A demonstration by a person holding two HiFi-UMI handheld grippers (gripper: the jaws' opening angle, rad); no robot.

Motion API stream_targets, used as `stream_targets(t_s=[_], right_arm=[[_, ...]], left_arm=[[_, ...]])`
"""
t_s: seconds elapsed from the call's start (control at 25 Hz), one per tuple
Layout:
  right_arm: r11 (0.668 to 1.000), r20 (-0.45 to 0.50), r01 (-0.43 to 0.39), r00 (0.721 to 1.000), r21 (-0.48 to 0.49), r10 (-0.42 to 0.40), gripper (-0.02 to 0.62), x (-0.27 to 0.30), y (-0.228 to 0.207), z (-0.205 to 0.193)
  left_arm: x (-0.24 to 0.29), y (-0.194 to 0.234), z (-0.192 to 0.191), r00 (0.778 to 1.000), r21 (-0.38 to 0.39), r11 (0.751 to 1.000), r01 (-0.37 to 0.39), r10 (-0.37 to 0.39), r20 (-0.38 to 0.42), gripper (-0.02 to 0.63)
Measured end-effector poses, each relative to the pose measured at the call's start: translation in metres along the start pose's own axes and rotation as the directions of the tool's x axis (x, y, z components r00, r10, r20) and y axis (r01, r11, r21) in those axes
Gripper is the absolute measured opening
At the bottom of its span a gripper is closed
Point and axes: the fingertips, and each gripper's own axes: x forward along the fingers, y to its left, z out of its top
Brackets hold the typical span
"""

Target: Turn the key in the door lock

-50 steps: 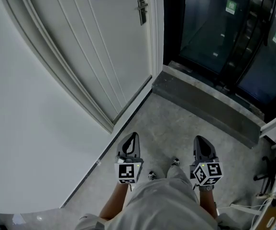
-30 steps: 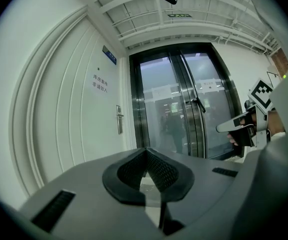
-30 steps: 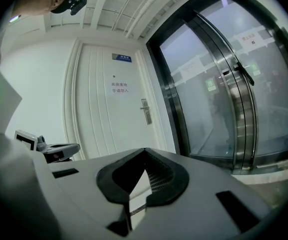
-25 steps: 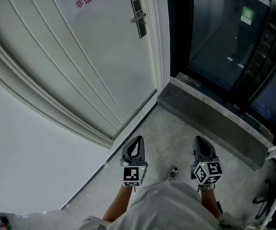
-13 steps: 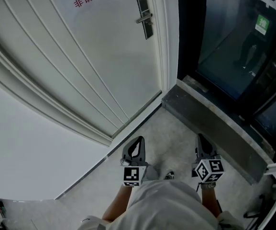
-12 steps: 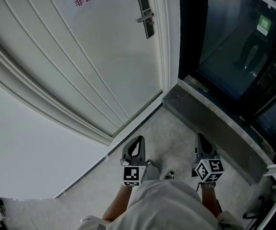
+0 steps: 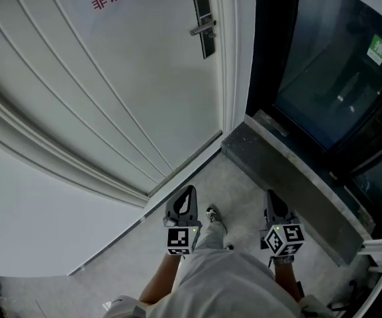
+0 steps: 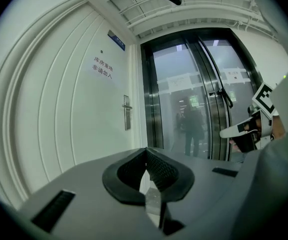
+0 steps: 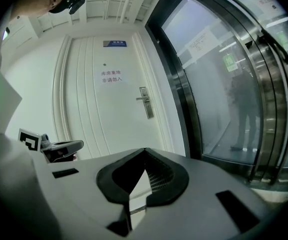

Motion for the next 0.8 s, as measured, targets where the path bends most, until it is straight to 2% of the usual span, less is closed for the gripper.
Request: stream_targets(t_s=[0.24,0.52,0.8], right_arm=[[1.0,0.008,0.03,1.0,-0.005,-0.03,-0.008,0.054,-0.035,0.03],[0.999,0.013,0.033,0.999,-0.027,-0.033,-0.008,0.119,-0.049,0.057],[0.999,0.057,0.045,0.997,-0.018,-0.044,-0.008,0.174,-0.065,0.082]], left_arm=[[0.076,0.005,0.019,0.999,0.001,0.999,0.032,-0.032,0.036,0.008],[0.15,0.024,0.027,0.997,0.004,0.997,0.074,-0.074,0.025,0.009],[0.207,0.044,0.046,0.992,0.036,0.994,0.101,-0.104,0.073,0.009]])
